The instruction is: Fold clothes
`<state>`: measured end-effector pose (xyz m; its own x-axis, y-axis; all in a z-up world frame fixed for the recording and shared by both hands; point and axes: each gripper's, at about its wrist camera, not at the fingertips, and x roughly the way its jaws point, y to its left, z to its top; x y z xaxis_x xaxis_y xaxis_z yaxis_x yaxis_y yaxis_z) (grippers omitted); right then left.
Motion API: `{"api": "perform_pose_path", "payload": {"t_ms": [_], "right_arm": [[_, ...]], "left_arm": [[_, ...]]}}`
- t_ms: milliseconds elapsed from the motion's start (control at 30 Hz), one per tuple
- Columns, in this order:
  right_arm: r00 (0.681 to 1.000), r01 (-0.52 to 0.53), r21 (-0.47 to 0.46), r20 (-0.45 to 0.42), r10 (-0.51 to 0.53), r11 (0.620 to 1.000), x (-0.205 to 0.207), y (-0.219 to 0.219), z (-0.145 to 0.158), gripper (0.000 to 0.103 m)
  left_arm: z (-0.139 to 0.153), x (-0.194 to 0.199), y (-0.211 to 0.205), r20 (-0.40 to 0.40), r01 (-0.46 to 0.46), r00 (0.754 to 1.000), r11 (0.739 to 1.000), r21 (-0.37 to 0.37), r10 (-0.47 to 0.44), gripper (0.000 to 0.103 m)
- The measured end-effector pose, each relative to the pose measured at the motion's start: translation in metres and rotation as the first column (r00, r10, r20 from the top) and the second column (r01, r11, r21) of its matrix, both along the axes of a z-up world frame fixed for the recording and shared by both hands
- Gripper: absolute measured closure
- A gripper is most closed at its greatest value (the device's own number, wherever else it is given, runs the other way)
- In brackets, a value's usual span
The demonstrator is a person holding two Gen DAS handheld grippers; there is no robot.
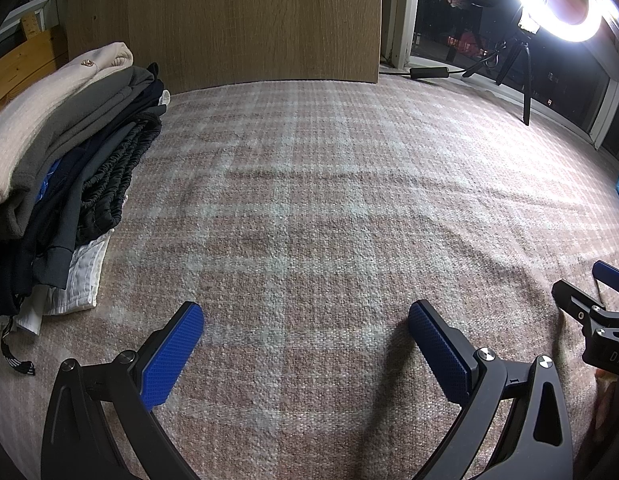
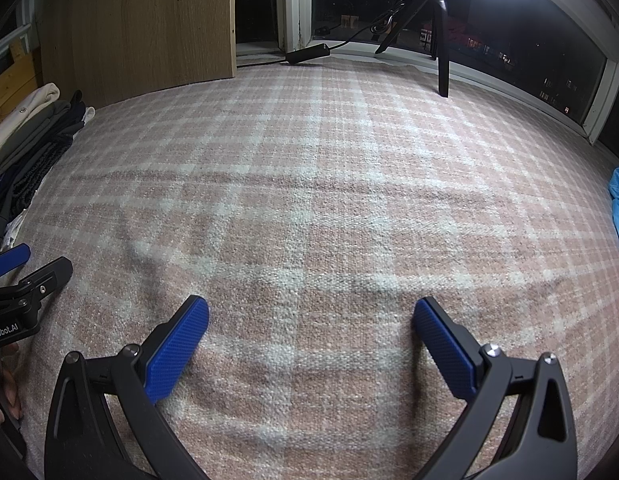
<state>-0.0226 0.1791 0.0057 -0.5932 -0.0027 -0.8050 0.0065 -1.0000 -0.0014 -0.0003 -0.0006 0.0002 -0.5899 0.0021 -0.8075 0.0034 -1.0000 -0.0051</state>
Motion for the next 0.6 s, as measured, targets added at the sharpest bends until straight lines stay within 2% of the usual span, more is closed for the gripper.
{"api": "perform_pose_path", "payload": {"t_ms": [300, 400, 500, 600], "right_arm": [[1.000, 0.007, -0.001, 0.015, -0.007, 1.000, -0.003, -0.002, -0.003, 0.000], [0.999, 0.038, -0.003, 0.038, -0.038, 0.999, -0.003, 0.001, -0.002, 0.000], [0.995, 0.082, -0.009, 0.061, -0.082, 0.997, 0.007, 0.006, 0.008, 0.000], [0.991, 0.131, -0.014, 0.041, -0.131, 0.991, 0.026, 0.013, 0.030, 0.000]], "left_arm": [[0.000, -0.001, 0.001, 0.000, -0.009, 1.000, 1.000, 0.002, 0.009, 0.000], [0.002, -0.006, -0.002, 0.025, 0.002, 1.000, 1.000, 0.001, -0.002, 0.000], [0.007, -0.006, -0.004, 0.057, 0.004, 0.998, 1.000, -0.003, -0.004, 0.004], [0.026, 0.003, -0.006, 0.033, 0.023, 0.999, 1.000, -0.011, -0.023, 0.004]]}}
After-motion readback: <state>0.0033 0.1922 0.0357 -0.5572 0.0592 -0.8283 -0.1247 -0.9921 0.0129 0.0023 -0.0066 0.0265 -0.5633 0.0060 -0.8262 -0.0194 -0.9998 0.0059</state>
